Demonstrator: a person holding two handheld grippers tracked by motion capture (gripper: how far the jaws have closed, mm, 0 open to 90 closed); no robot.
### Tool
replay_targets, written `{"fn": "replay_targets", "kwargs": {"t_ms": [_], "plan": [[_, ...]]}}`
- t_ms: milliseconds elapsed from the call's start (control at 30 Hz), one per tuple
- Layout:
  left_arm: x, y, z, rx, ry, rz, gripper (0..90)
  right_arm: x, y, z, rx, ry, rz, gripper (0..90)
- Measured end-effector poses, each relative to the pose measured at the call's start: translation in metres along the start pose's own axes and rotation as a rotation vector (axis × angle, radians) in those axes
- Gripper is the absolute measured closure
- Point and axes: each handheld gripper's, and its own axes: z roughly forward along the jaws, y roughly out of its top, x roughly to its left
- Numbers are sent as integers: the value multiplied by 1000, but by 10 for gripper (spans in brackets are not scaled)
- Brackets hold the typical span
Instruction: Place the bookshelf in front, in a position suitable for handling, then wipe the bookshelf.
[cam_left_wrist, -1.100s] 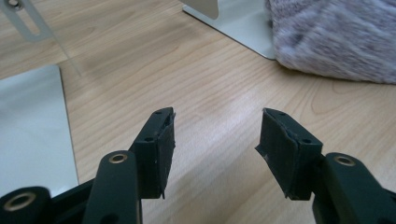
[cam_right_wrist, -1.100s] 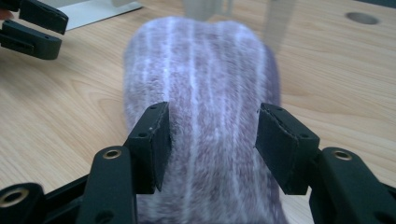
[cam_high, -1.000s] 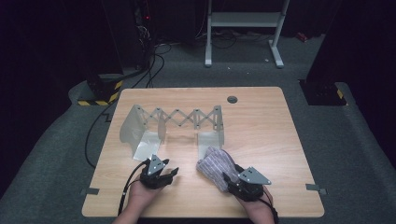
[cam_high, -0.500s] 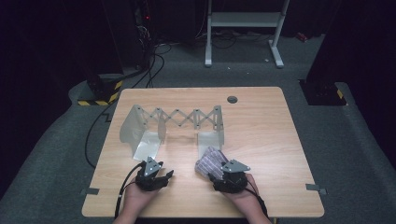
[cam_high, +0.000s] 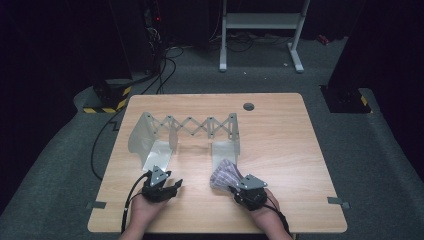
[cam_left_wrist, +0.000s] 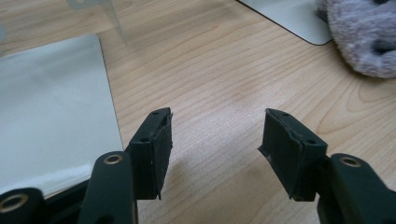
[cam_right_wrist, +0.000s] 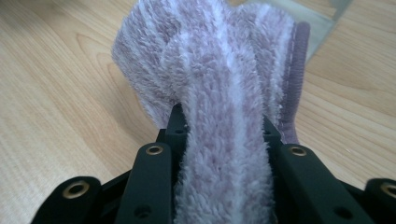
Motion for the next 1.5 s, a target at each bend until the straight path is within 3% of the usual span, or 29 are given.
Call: {"fn": "replay_targets", "kwargs": {"t_ms": [233,533,767,867,1000,1100,1167,1300,1400,1500], "plan": [[4,5,5,-8,-5,-16,429,-12,-6,-30,-80,-65,45,678],[5,9,8,-45,-30,-42,444,-39,-21,-54,-123,-171,124,672],[-8,15,9,-82,-77,-17,444,-54,-27,-59,-129,-224,176,666],[-18,22,9,-97,-96,8,433,-55,-28,-58,-124,-230,177,666],[-34,37,17,-107,-103,37,424,-54,-26,-58,-126,-234,144,665],[-38,50,27,-117,-91,31,434,-54,-27,-59,-133,-226,150,665],[-39,62,38,-119,-96,3,439,-56,-30,-59,-128,-218,160,665],[-43,85,51,-141,-85,13,439,-61,-32,-59,-131,-217,170,665],[-44,105,59,-161,-73,7,435,-62,-34,-60,-127,-214,184,665],[-45,117,64,-167,-30,6,480,-62,-35,-61,-125,-212,183,665]]}}
